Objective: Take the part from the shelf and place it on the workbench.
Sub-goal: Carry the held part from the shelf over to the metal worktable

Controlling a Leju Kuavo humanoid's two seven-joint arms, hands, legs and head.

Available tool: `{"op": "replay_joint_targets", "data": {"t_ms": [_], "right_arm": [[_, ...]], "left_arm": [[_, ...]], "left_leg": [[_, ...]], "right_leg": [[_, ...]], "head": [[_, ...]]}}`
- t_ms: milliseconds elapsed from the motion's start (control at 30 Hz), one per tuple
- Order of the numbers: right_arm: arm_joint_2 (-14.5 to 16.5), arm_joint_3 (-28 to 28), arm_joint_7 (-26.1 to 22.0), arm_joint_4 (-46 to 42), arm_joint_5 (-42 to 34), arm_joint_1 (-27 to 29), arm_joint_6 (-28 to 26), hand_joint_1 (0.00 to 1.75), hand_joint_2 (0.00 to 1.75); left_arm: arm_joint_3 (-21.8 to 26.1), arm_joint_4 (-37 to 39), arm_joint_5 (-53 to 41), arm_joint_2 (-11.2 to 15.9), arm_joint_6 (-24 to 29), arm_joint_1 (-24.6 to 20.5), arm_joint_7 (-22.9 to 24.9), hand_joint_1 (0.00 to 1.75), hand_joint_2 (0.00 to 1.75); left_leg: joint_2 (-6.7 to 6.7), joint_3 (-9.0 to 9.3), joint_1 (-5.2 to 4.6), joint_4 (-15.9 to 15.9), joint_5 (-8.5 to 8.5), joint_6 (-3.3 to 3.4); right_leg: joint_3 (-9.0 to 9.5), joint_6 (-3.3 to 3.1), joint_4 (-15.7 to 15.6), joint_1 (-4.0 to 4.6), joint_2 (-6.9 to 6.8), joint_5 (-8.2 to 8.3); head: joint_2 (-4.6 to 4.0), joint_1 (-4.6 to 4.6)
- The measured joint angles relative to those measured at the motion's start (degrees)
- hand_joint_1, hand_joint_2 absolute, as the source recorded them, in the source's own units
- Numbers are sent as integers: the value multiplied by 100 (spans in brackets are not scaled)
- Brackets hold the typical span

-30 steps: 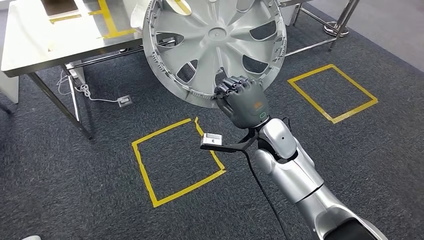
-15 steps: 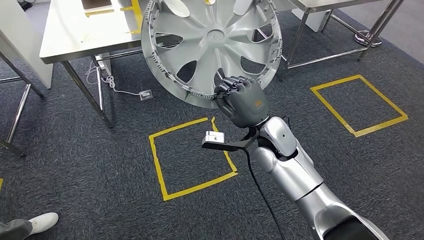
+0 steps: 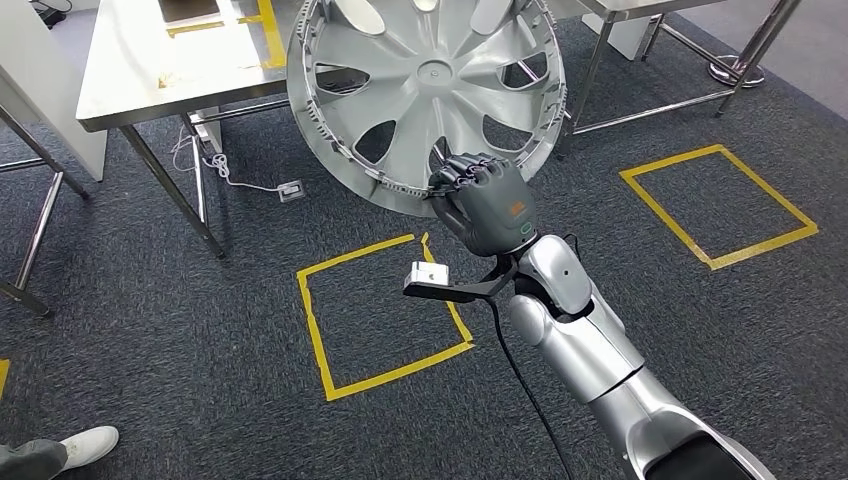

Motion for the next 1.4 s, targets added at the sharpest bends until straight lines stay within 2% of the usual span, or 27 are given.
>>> {"op": "replay_joint_targets", "data": {"t_ms": [267, 433, 500, 567, 633, 667, 700, 733, 767, 833, 867, 900, 967, 1033, 1067, 1100, 1167, 1200, 1233, 1267, 1333, 1367, 1400], "right_arm": [[-1, 0, -3, 2, -24, 5, -26, 175, 175], [-1, 0, -38, 5, -59, 10, -69, 175, 175], [-1, 0, -52, 5, -72, 10, -75, 175, 175], [-2, 0, -68, 8, -83, -1, -76, 175, 175], [-2, 0, -83, 18, -90, -2, -77, 175, 175], [-2, 0, -87, 25, -91, 6, -77, 175, 175], [-2, 0, -91, 35, -91, 19, -76, 175, 175], [-2, 0, -92, 44, -94, 31, -74, 175, 175], [-3, 0, -94, 51, -99, 38, -72, 175, 175], [-2, 0, -114, 59, -117, 32, -68, 175, 175], [3, 0, -134, 61, -126, 24, -72, 175, 175], [8, 0, -154, 63, -133, 18, -78, 175, 175], [19, 0, -180, 66, -141, 15, -99, 175, 175], [23, 0, -182, 66, -144, 16, -117, 175, 175], [25, 0, -180, 66, -148, 19, -128, 175, 175], [26, 0, -178, 67, -151, 26, -140, 175, 175], [26, 0, -180, 69, -152, 54, -163, 175, 175], [26, 0, -184, 72, -148, 70, -169, 175, 175], [26, 0, -189, 74, -144, 82, -169, 175, 175], [26, 0, -193, 77, -141, 89, -168, 175, 175], [26, 0, -199, 80, -143, 87, -170, 175, 175], [26, 0, -205, 82, -146, 79, -179, 175, 175], [26, 0, -213, 84, -150, 69, -190, 175, 175]], "left_arm": [[0, -1, 1, 8, -1, -1, -14, 0, 175], [0, -1, 2, 28, -10, -2, -2, 0, 175], [1, 1, -3, 25, -20, -3, 11, 0, 175], [1, 1, -16, 16, -26, -9, 31, 0, 175], [1, 1, -36, 12, -28, -12, 46, 0, 175], [0, 2, -44, 11, -30, -11, 49, 0, 175], [0, 2, -49, 11, -33, -9, 52, 0, 175], [0, 2, -54, 10, -35, -7, 58, 0, 175], [1, 2, -57, 7, -38, -6, 67, 0, 175], [1, 1, -62, 2, -39, -8, 82, 0, 175], [1, -1, -62, 0, -39, -9, 75, 0, 175], [0, -2, -60, 0, -39, -9, 61, 0, 175], [0, -2, -54, 0, -38, -8, 16, 0, 175], [0, -1, -51, 0, -38, -5, -12, 0, 175], [0, -1, -50, 1, -38, -6, -19, 0, 175], [0, -1, -49, 2, -38, -7, -22, 0, 175], [0, 0, -47, 9, -38, -6, -26, 0, 175], [0, 1, -45, 13, -38, -3, -26, 0, 175], [0, 1, -44, 15, -37, 0, -26, 0, 175], [0, 1, -43, 17, -36, 1, -28, 0, 175], [0, 1, -41, 24, -34, -1, -34, 0, 175], [0, 1, -41, 27, -32, -4, -44, 0, 175], [0, 2, -41, 29, -31, -7, -55, 0, 175]], "left_leg": [[0, -15, -26, 27, -10, 27], [2, -31, -58, 55, -28, 90], [12, 6, -36, 0, -10, 137], [33, 54, 10, -75, 21, 183], [51, 61, 29, -92, 28, 201], [55, 57, 34, -89, 27, 199], [58, 54, 40, -84, 24, 193], [55, 51, 50, -75, 20, 178], [49, 49, 64, -59, 13, 155], [30, 36, 80, -9, -14, 74], [22, 29, 77, 11, -29, 25], [16, 24, 71, 19, -37, -23], [2, 30, 73, -8, -30, -108], [74, -6, 83, 64, -82, -159], [155, -89, 78, 244, -189, -169], [248, -231, 70, 552, -350, -169], [354, -613, 53, 1347, -688, -161], [365, -748, 46, 1610, -751, -151], [368, -781, 37, 1660, -702, -133], [371, -695, 26, 1472, -550, -108], [410, -309, -7, 715, -191, -46], [432, -147, -29, 404, -104, -13], [450, -52, -47, 219, -85, 17]], "right_leg": [[-1, 18, -5, -35, -1, 7], [2, 71, -18, -64, -1, 8], [15, 109, -16, -60, 0, -13], [-92, 152, 255, -57, -8, -207], [-429, 195, 966, -86, -21, -583], [-602, 216, 1319, -104, -25, -724], [-708, 235, 1536, -124, -30, -778], [-700, 251, 1518, -144, -34, -709], [-564, 266, 1259, -165, -38, -544], [-136, 284, 447, -190, -21, -199], [11, 261, 166, -187, -7, -109], [73, 225, 33, -173, 4, -83], [50, 116, 39, -150, 2, -84], [61, 20, 26, -158, -35, -70], [74, -24, 18, -163, -58, -65], [86, -58, 14, -156, -81, -70], [106, -102, 19, -122, -118, -95], [121, -116, 21, -106, -134, -113], [142, -122, 23, -93, -147, -135], [172, -119, 26, -85, -157, -162], [238, -87, 36, -71, -177, -234], [254, -60, 46, -61, -184, -267], [262, -30, 47, -49, -192, -290]], "head": [[0, -1], [0, -1], [0, 0], [0, 18], [0, 34], [0, 34], [0, 35], [0, 34], [0, 36], [0, 39], [0, 39], [0, 38], [0, 32], [0, 22], [0, 4], [0, -16], [0, -49], [0, -51], [0, -53], [0, -54], [0, -59], [0, -63], [0, -64]]}}
